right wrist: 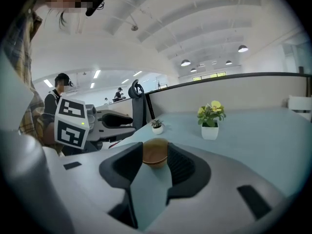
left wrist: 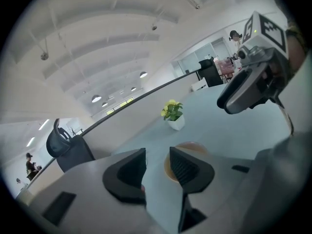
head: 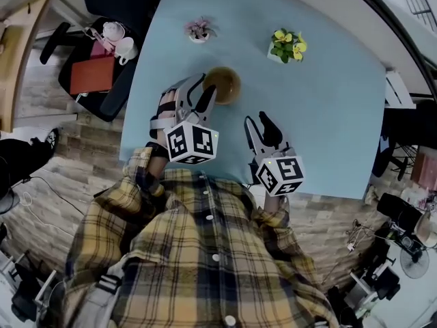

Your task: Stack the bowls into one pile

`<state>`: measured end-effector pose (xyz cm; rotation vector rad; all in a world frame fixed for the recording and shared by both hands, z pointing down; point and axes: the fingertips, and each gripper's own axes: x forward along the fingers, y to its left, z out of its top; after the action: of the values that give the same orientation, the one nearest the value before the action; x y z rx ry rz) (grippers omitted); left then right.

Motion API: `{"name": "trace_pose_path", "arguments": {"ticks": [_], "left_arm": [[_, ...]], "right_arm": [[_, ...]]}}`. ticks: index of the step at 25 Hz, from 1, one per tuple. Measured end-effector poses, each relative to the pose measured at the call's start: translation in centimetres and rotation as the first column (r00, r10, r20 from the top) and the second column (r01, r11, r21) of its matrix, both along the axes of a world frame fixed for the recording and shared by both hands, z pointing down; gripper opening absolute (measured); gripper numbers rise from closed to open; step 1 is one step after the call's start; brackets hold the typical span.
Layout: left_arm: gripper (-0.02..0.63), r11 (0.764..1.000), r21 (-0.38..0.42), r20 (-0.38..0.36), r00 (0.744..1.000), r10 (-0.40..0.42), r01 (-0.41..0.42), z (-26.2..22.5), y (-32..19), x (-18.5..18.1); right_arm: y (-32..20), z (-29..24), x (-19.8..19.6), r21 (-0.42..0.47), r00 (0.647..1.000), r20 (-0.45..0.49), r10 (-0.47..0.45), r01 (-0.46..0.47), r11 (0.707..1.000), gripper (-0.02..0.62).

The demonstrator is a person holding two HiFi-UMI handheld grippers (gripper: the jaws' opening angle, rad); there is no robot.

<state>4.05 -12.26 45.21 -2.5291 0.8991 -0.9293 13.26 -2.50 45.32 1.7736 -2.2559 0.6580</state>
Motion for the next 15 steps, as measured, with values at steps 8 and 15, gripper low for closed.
{"name": "trace_pose_path", "arguments": {"ticks": [8,15], "left_arm": [[0.133,0.997,0.069,-0.062,0.998,-0.025,0.029,-3.7,2.7,-2.4],[0.121,0.996,0.066,-0.125,0.991,-0.05,0.058,-5.9,4.8,-4.1]], "right_arm": [[0.9,-3.3,0.5,0.102,0.997,-0.081,0.018,-0.01,0.995,0.15],[2.0,-5.6,1.1,0.184,0.987,-0.152,0.057,-0.028,0.982,0.094]]}}
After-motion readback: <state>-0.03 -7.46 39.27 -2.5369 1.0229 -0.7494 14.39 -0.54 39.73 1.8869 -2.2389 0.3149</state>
